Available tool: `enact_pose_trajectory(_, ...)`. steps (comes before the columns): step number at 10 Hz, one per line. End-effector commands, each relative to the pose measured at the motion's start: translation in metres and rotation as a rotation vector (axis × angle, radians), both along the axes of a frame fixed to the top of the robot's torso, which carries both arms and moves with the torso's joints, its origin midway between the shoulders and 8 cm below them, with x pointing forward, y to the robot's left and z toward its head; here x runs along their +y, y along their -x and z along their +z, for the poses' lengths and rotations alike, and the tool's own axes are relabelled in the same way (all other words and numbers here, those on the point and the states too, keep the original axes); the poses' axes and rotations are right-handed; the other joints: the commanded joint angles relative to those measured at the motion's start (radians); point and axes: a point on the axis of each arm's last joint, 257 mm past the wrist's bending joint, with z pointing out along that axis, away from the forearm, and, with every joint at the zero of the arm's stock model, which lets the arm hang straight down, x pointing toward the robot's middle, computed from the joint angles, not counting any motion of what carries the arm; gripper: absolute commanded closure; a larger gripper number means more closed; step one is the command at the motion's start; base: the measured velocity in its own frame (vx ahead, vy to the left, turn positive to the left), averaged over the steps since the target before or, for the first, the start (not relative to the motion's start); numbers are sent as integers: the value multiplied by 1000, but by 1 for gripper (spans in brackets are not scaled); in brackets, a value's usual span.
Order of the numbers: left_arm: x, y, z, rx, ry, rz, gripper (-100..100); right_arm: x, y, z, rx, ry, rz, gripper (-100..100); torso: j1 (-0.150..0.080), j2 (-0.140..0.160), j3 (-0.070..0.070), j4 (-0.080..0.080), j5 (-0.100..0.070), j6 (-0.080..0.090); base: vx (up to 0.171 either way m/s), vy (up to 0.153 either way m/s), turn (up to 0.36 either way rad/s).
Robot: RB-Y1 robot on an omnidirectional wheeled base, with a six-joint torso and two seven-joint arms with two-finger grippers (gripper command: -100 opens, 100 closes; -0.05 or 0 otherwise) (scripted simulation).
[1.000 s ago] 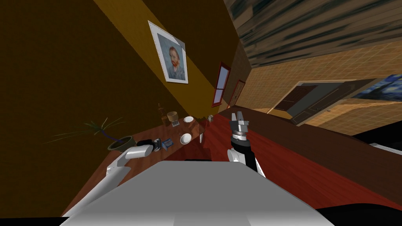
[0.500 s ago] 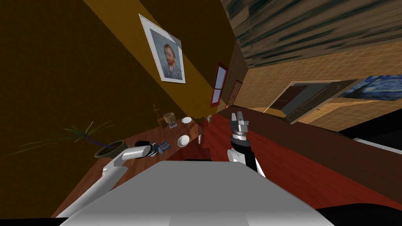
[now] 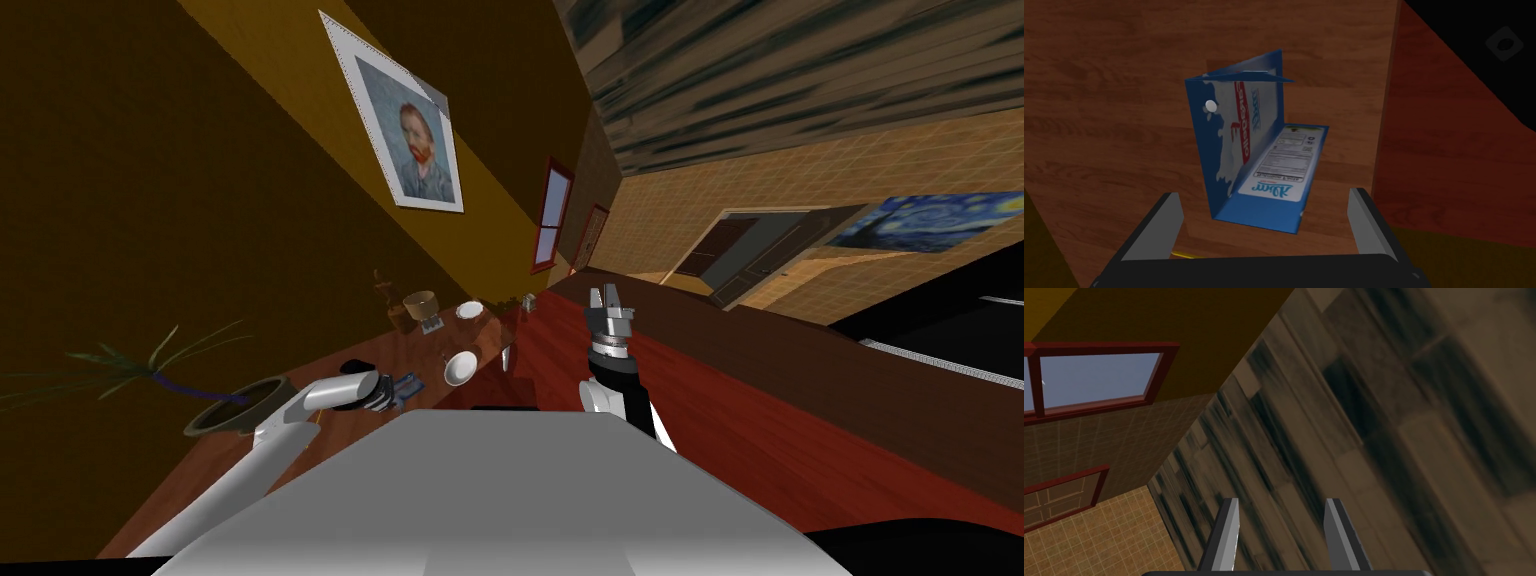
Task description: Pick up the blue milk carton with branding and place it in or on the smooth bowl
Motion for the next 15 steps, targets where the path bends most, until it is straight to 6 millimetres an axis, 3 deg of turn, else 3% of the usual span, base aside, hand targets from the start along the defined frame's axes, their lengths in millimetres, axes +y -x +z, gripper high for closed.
enact_pose_trajectory(1, 5, 9, -3, 39, 12, 24, -100, 0, 0, 0, 0, 0, 0, 0, 0, 0, 0, 0, 0, 0, 98, 3, -65)
enact_pose_trajectory(2, 4, 21, -10, 72, 26, 42, -100, 0, 0, 0, 0, 0, 0, 0, 0, 0, 0, 0, 0, 0, 101, -3, -79)
enact_pose_trajectory(3, 4, 12, -7, 51, 18, 30, -100, 0, 0, 0, 0, 0, 0, 0, 0, -1, 0, 0, 0, 0, 45, 0, -16)
enact_pose_trajectory(4, 4, 13, -7, 56, 20, 33, 0, 0, 0, 0, 0, 0, 0, 0, 0, 2, 1, 0, 0, 0, 9, 0, 3)
enact_pose_trajectory(5, 3, 14, -17, 53, 20, 34, -100, 0, 0, 0, 0, 0, 0, 0, 0, 5, 3, 1, 0, 0, 15, 14, -8)
enact_pose_trajectory(7, 0, 17, -29, 52, 21, 35, -100, 0, 0, 0, 0, 0, 0, 0, 1, 5, 3, 1, 1, 0, 16, 27, -8)
enact_pose_trajectory(8, 0, 15, -25, 54, 21, 35, -100, 0, 0, 0, 0, 0, 0, 0, 2, 6, 3, 1, 1, 0, 6, 15, -3)
enact_pose_trajectory(9, 0, 15, -25, 52, 20, 34, 100, 0, 0, 0, 0, 0, 0, 0, 1, 6, 3, 1, 0, 0, 0, 0, 0)
enact_pose_trajectory(13, -1, 16, -26, 55, 22, 35, 100, 0, 0, 0, 0, 0, 0, 0, 0, 6, 4, 2, 0, 0, 0, 0, 0)
enact_pose_trajectory(14, -1, 16, -26, 55, 23, 35, 0, 0, 0, 0, 0, 0, 0, 0, 0, 6, 4, 2, 0, 0, 0, 0, 0)
enact_pose_trajectory(15, 3, 14, -17, 53, 20, 34, 100, 0, 0, 0, 0, 0, 0, 0, 0, 6, 4, 2, 0, 0, -9, -18, 5)
